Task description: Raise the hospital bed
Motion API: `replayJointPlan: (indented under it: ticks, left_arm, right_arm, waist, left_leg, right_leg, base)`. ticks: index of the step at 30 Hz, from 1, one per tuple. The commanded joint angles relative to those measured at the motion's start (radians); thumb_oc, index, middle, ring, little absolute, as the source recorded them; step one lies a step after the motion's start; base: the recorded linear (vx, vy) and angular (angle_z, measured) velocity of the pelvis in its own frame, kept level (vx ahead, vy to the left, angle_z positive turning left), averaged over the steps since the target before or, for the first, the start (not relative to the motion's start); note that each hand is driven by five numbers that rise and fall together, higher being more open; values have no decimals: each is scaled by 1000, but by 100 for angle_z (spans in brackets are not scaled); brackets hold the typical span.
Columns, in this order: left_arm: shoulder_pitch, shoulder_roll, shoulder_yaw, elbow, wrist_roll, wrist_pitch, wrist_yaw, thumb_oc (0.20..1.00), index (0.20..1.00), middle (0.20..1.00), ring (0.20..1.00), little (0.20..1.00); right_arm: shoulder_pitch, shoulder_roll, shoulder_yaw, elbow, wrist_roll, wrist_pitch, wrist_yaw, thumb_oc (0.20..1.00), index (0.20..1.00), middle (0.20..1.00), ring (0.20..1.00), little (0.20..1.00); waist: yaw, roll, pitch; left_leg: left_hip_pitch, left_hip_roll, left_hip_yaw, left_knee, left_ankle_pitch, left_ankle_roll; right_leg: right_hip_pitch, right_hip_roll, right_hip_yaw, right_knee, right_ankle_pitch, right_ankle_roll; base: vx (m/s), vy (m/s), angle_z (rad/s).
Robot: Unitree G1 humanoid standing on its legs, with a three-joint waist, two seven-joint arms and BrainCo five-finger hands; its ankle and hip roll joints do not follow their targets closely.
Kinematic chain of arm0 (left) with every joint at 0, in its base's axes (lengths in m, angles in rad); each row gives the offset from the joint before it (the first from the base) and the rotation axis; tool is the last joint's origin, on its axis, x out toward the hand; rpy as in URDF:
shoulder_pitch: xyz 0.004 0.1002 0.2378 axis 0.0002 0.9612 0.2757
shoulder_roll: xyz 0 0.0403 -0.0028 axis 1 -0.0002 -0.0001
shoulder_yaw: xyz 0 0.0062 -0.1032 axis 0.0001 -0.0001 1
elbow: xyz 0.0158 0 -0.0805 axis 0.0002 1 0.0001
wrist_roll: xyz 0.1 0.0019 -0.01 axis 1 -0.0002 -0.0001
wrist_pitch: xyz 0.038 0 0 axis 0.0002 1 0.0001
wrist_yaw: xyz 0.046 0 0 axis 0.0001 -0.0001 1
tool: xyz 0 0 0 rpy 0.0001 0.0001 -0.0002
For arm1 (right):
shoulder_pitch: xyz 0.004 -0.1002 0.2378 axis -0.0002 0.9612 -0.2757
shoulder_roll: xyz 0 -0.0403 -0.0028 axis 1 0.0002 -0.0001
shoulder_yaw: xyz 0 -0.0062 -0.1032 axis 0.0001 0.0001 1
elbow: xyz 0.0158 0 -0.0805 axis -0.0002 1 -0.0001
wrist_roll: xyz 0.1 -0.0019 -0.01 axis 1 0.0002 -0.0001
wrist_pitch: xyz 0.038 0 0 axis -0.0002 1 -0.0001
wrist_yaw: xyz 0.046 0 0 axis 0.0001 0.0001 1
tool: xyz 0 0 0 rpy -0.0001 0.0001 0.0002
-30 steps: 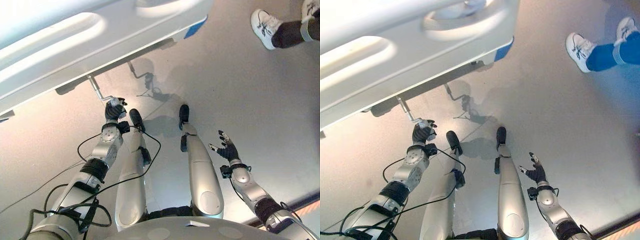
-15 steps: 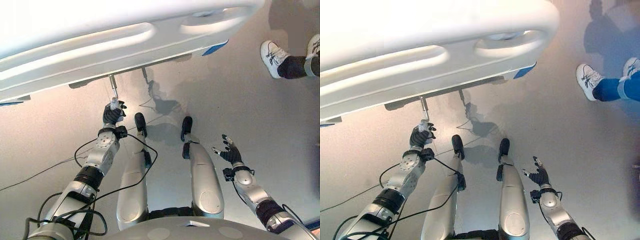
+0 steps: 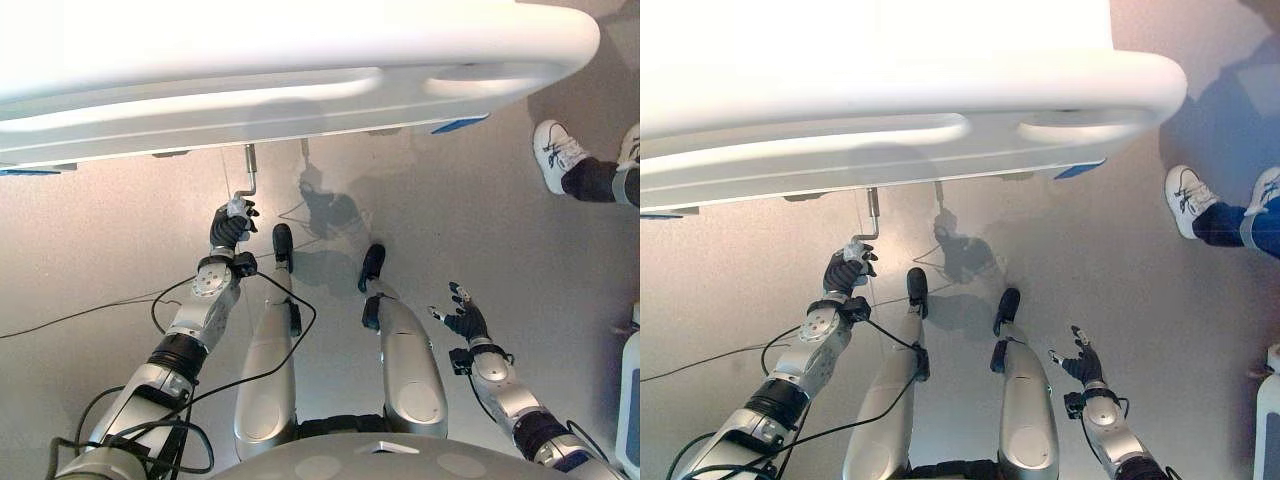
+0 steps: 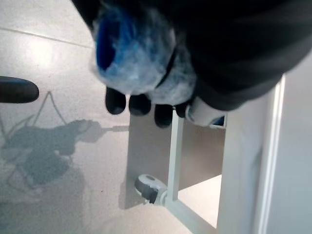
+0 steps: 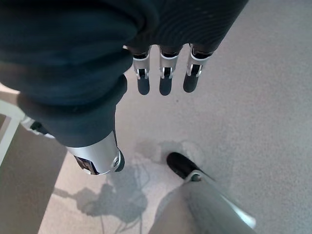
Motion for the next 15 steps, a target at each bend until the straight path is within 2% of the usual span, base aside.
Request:
replayJointPlan:
  ticks: [1,4,5,6,7,9,15]
  left_arm:
    - [60,124,98,-83,40,-120,20,200,200,200,200,200]
    - [49,133,106,-45,38,-118,26,200,200,200,200,200]
    - [36,140,114,-8,38,-117,32,200,200,200,200,200]
    - [35,140,113,-8,38,-117,32,200,200,200,200,200]
    - [26,142,115,14,38,-115,35,200,200,200,200,200]
    - [4,148,118,61,36,-109,41,200,200,200,200,200]
    - [-148,165,99,286,47,-80,65,200,200,200,200,200]
  right_arm:
    - [57,4,-14,-3,16,-2,-2,1000,1000,1000,1000,1000]
    - [58,1,-11,-17,19,-3,-2,1000,1000,1000,1000,1000]
    - [57,1,-6,-20,19,-6,-2,1000,1000,1000,1000,1000]
    - [57,1,-7,-21,19,-6,-2,1000,1000,1000,1000,1000]
    - [57,2,-3,-22,23,-9,-2,1000,1000,1000,1000,1000]
    - [56,1,5,-32,29,-13,-4,1000,1000,1000,1000,1000]
    - [43,-7,43,-87,46,-36,-9,1000,1000,1000,1000,1000]
  waist:
    - [57,-90,-9]
    - [57,-105,-8]
    - [59,-113,-9]
    - [56,-115,-8]
    - [57,-121,-9]
    - [55,-131,-9]
    - [22,-164,-8]
  left_leg:
    - [39,-88,58,-1,-80,-4]
    - [26,-86,57,-1,-78,-4]
    - [27,-79,54,-1,-102,-11]
    - [13,-85,59,-1,-78,-4]
    - [21,-79,54,-1,-101,-11]
    - [9,-77,53,-1,-100,-12]
    - [-41,-72,68,-1,-99,-15]
  right_leg:
    - [-15,-11,-15,-222,274,64]
    - [-23,-12,-15,-227,277,66]
    - [-18,-3,-8,-233,264,77]
    - [-31,-11,-17,-230,279,67]
    - [-24,-3,-9,-234,265,77]
    - [-34,-1,-9,-233,265,78]
    - [-91,4,1,-232,268,76]
  base:
    - [8,53,18]
    - [33,35,18]
    - [11,40,9]
    - [74,18,5]
    - [11,10,5]
    - [45,7,4]
    - [4,14,3]
